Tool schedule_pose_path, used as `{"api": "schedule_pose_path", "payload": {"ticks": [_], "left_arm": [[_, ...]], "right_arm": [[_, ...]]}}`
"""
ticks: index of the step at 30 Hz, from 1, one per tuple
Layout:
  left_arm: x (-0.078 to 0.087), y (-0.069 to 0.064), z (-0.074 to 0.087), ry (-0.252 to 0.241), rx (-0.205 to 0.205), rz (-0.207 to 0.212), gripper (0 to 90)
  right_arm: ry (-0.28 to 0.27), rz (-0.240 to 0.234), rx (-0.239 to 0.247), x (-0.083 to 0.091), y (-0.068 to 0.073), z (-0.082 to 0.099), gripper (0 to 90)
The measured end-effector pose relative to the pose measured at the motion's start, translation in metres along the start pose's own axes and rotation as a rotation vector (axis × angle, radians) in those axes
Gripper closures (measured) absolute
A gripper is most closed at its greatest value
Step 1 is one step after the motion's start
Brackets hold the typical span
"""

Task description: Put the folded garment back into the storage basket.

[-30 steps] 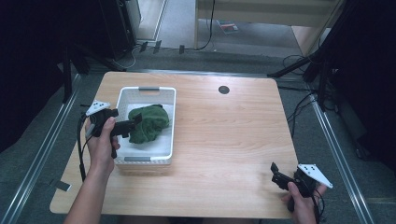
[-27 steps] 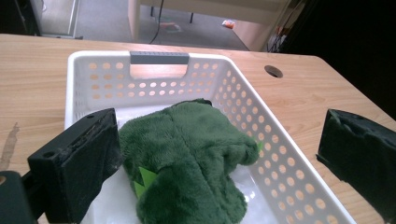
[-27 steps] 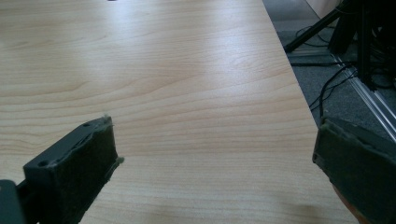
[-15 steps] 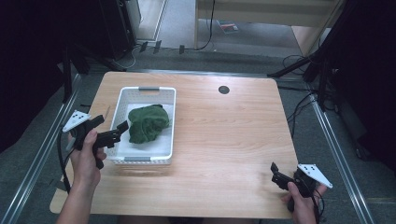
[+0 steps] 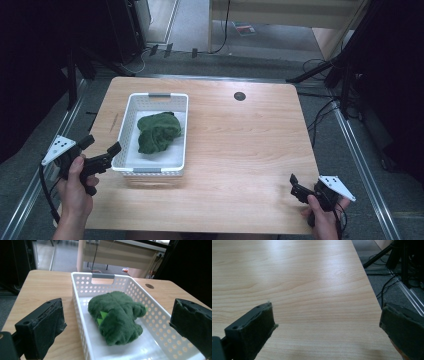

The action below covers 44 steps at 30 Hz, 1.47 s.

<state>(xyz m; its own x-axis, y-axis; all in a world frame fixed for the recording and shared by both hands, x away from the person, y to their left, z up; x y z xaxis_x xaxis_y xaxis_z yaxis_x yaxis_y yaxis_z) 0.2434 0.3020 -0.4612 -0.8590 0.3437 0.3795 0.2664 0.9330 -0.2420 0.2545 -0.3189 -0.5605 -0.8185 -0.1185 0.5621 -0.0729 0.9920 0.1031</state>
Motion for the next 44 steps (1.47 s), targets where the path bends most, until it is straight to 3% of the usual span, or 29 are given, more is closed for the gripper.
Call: {"api": "schedule_pose_path", "payload": {"ticks": [7,13,28,38,44], "left_arm": [[0.023,0.020,0.021,-0.031,0.008,-0.024,0.0],[0.034,0.036,0.043,-0.027,0.017,-0.055,0.0],[0.023,0.072,0.095,0.032,0.034,-0.166,0.0],[0.015,0.073,0.102,0.075,0.033,-0.166,0.0],[0.014,0.076,0.102,0.091,0.062,-0.166,0.0]], "right_arm": [[0.005,0.013,0.001,0.000,0.000,0.000,0.0],[0.006,0.018,0.000,-0.001,0.000,0.000,0.0],[0.007,0.022,0.000,-0.001,0.000,0.000,0.0],[0.009,0.025,-0.002,-0.001,0.000,0.000,0.0],[0.009,0.026,0.001,-0.001,0.000,0.000,0.0]]}}
Point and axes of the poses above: each handheld gripper's, and its own axes: x roughly backward along the jaws, z roughly out of its underside, y roughly to its left, the point moved 3 cm from there along -x, roughly forward along the jaws, and after that the axes turned 6 degrees about y, right-handed, at the moved point
